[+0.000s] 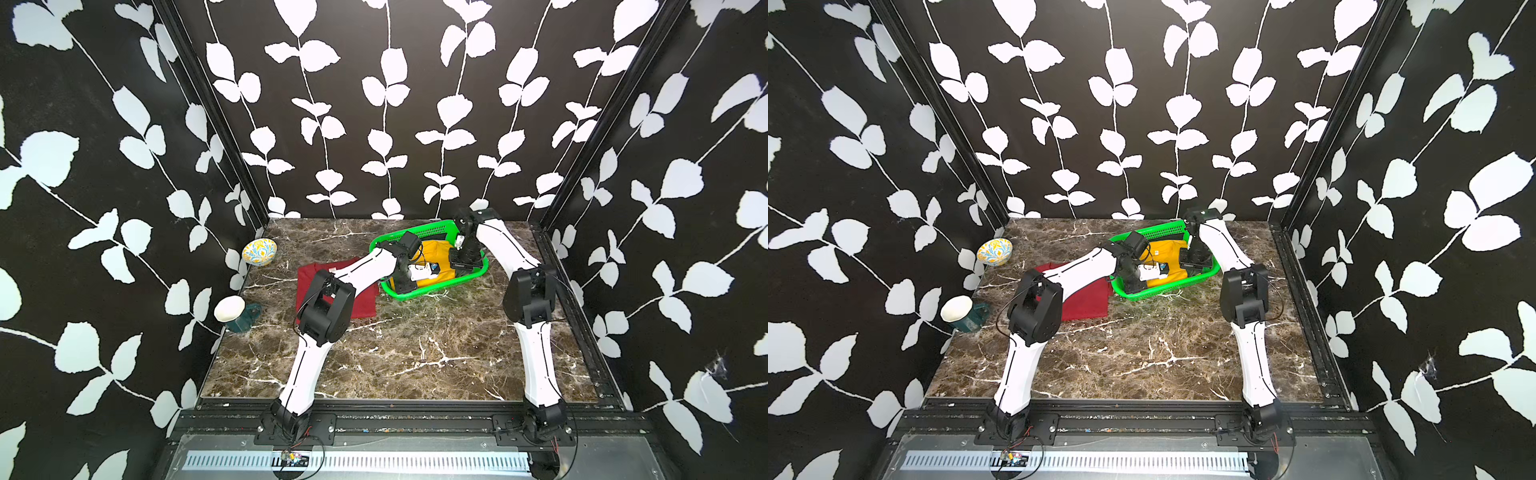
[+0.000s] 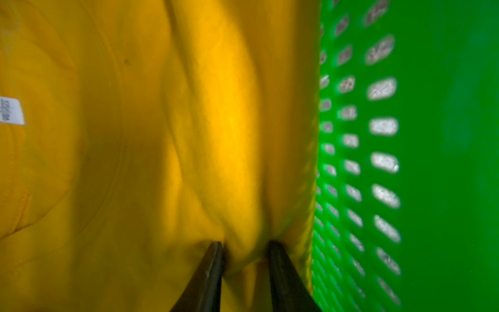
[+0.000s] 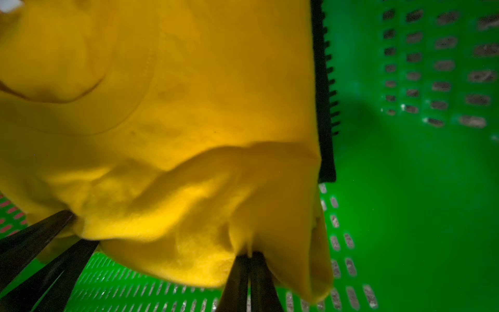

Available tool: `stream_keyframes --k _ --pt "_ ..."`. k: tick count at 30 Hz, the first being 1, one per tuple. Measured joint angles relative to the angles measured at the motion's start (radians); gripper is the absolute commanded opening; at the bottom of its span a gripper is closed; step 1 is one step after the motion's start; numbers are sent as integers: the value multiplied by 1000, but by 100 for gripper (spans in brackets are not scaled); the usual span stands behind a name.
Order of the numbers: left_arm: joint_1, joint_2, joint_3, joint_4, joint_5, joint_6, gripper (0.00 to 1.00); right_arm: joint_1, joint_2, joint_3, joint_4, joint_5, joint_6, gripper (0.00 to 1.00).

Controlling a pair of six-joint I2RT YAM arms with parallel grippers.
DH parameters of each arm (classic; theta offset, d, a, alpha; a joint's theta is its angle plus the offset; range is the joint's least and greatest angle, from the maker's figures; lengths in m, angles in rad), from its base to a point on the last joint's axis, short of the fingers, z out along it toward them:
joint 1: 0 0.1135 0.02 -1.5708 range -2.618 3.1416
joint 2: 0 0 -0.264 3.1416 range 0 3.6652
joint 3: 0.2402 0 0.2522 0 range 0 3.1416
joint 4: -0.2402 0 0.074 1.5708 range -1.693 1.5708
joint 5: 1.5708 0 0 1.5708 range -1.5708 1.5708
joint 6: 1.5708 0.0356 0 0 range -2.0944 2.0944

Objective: Put the folded t-shirts into the basket
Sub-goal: Place the T-shirt in the bin.

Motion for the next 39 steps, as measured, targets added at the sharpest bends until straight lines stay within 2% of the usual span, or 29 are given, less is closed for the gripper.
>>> stream_keyframes --k 5,14,18,23,27,33,35,39 --pt "0 14 6 0 -13 2 35 -14 59 17 -4 23 -14 8" --pt "0 28 21 8 -41 0 42 -85 74 -22 18 63 -19 8" --pt "0 28 23 7 -42 8 47 -90 26 -169 74 56 -11 9" --pt "29 -4 0 -18 20 13 51 -87 -163 -404 157 32 3 16" --pt "82 -107 -27 -60 70 4 52 -79 -349 -518 199 35 26 24" --pt "179 -406 -98 -73 125 -19 55 -33 -606 -583 272 81 42 32" --pt "216 -506 -142 -73 135 -30 56 23 -657 -595 288 105 34 33" --pt "304 -652 -273 -65 151 -57 56 217 -687 -602 338 137 18 33"
